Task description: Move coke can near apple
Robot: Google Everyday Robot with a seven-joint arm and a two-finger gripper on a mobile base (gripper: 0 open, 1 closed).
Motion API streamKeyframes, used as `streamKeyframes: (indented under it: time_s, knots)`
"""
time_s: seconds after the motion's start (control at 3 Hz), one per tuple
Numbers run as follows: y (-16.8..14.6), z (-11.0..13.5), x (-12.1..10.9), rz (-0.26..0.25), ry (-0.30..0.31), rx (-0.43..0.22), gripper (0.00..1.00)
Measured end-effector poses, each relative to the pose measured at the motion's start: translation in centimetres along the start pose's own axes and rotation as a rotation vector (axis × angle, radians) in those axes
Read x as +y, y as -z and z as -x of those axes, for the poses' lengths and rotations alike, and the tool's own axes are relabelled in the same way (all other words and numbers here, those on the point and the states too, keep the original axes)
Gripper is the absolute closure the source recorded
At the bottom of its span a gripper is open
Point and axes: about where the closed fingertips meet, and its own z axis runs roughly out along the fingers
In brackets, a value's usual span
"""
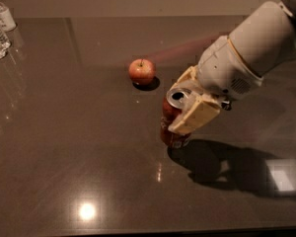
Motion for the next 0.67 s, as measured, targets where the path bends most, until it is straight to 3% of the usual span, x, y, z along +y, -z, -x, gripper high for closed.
streamKeyframes:
  time_s: [0.67]
  knots:
    - [0.0,1.7,-6.4,-0.068,-0.027,-0.033,1.00]
